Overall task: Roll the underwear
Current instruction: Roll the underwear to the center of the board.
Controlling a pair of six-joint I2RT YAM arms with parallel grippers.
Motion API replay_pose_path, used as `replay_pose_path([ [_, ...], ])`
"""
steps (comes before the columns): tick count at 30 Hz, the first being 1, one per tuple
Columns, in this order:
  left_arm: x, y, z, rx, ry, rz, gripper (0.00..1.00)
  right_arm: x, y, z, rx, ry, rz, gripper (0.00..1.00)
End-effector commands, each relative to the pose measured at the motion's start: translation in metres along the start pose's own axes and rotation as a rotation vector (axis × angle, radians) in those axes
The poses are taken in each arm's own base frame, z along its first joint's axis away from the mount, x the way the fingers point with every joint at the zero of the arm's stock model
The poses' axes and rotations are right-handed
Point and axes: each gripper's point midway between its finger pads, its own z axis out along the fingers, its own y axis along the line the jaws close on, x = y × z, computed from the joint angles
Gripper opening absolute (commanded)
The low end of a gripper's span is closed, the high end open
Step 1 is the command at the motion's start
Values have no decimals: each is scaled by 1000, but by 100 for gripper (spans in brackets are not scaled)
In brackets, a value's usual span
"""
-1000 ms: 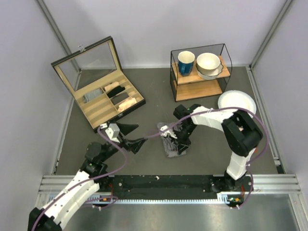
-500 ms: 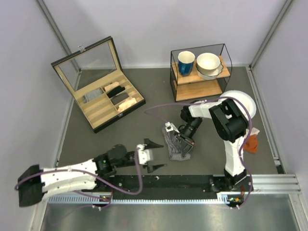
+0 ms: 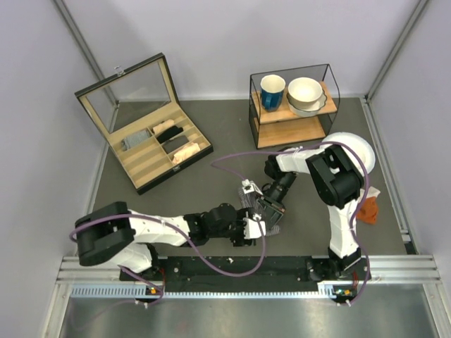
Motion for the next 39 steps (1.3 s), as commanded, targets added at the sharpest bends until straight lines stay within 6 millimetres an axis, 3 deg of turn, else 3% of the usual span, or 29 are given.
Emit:
replay_pose_path([
  [1, -15, 1, 17, 19, -15, -26, 63, 10, -14, -3, 63, 56, -27, 18],
  [6, -1, 2, 29, 23, 81, -123, 43, 6, -15, -7, 108, 45, -59, 22],
  [10, 3, -5, 31, 89, 79, -210, 0, 5, -18, -9, 134, 42, -66, 24],
  [15, 16, -7, 23, 165, 85, -436, 0, -2, -20, -21, 200, 17, -106, 27],
  [17, 28, -1, 17, 173, 89, -538, 0, -11, -19, -40, 274, -36, -135, 29],
  [19, 27, -3, 13, 216, 49, -649, 0, -18, -25, -53, 362, -85, -164, 34],
  [20, 37, 2, 9, 203, 52, -706, 0, -22, -24, -70, 436, -120, -194, 36],
  [22, 38, 3, 7, 229, 26, -800, 0, -24, -27, -80, 519, -158, -248, 44],
  [23, 43, 9, 5, 223, 23, -850, 0, -30, -18, -89, 574, -185, -305, 45],
  [25, 47, 7, 6, 266, 29, -946, 0, -31, -11, -87, 592, -208, -391, 47],
  [26, 48, 14, 6, 262, 24, -985, 0, -39, 5, -92, 606, -251, -475, 50],
  [31, 60, 17, 13, 317, 50, -1160, 0, -32, 27, -61, 603, -237, -805, 61],
  [32, 61, 20, 14, 316, 55, -1180, 0, -38, 22, -63, 658, -223, -867, 64],
  [33, 65, 20, 16, 313, 67, -1204, 0, -34, 25, -50, 659, -198, -919, 67],
  [39, 70, 32, 20, 275, 101, -1265, 0, -46, 0, -38, 824, -63, -1032, 67],
])
